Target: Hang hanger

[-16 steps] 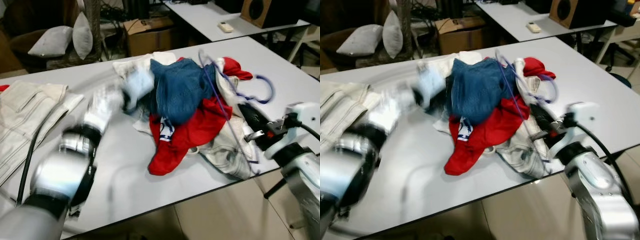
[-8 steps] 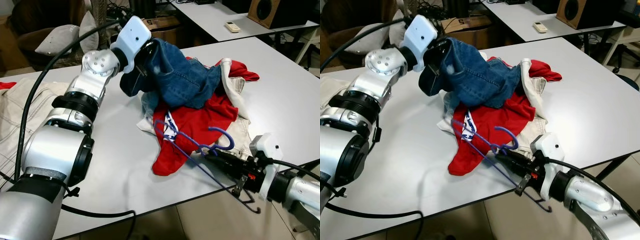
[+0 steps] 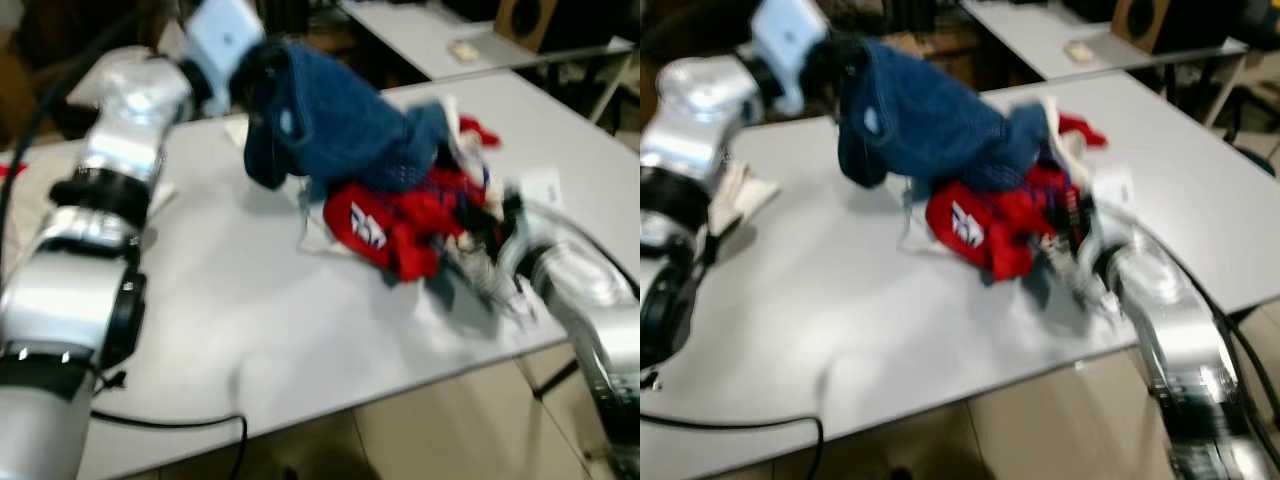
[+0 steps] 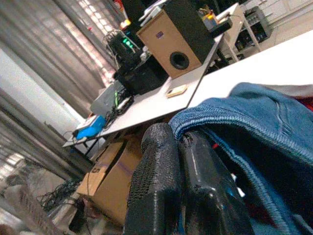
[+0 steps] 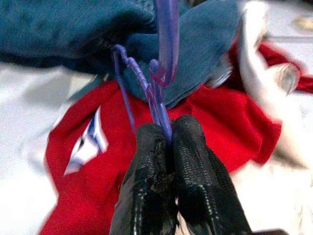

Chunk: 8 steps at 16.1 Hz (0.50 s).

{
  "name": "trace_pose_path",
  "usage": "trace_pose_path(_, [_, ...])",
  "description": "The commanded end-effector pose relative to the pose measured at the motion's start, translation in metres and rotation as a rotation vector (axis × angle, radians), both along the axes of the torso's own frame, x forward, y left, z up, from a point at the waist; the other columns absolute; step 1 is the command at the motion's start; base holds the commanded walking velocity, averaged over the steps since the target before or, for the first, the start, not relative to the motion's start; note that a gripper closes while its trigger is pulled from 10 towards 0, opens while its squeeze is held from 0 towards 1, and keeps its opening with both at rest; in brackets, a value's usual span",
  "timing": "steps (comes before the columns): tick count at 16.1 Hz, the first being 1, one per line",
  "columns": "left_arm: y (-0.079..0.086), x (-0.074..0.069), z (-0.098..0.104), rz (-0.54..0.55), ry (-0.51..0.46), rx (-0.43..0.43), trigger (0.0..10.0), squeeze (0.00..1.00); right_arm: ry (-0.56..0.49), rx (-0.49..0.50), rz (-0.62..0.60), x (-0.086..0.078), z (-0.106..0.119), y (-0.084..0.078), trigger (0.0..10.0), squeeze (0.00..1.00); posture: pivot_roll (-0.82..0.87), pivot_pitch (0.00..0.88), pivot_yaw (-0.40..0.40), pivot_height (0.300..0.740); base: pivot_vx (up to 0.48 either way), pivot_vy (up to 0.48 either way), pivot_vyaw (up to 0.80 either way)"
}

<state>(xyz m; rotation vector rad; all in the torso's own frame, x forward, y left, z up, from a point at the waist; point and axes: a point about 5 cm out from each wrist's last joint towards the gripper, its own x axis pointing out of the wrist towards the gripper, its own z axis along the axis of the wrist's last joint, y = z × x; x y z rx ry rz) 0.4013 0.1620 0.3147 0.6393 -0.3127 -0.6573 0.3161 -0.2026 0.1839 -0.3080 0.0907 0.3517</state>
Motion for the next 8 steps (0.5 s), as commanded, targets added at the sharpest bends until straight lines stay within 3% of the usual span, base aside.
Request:
trace_pose_path(1, [0.013, -0.003, 0.014, 0.033, -0.047, -0.017, 0.0, 0.00, -0.058, -0.015, -0.015, 0.012, 0.009, 0.001, 10.0, 0.00, -0.03, 0.000, 0.056, 0.740, 0.000, 0.000, 0.00])
trace_pose_path(3, [0.038, -0.010, 0.033, 0.090, -0.114, -0.060, 0.0, 0.00, -0.162, 0.003, -0.031, 0.032, 0.034, 0.006, 10.0, 0.00, -0.02, 0.000, 0.037, 0.740, 0.000, 0.000, 0.00])
trace_pose_path(4, [0.046, -0.018, 0.043, 0.071, -0.133, -0.098, 0.0, 0.00, -0.215, 0.063, -0.031, 0.039, 0.048, 0.009, 10.0, 0.00, -0.01, 0.000, 0.019, 0.740, 0.000, 0.000, 0.00])
trace_pose_path(6, [0.049, -0.029, 0.044, 0.029, -0.124, -0.111, 0.0, 0.00, -0.243, 0.115, -0.002, 0.042, 0.052, 0.016, 10.0, 0.00, 0.01, 0.000, 0.001, 0.740, 0.000, 0.000, 0.00])
trace_pose_path(8, [0.051, -0.034, 0.037, 0.001, -0.092, -0.186, 0.0, 0.00, -0.247, 0.114, 0.029, 0.037, 0.045, 0.022, 10.0, 0.00, 0.00, 0.000, 0.004, 0.740, 0.000, 0.000, 0.00])
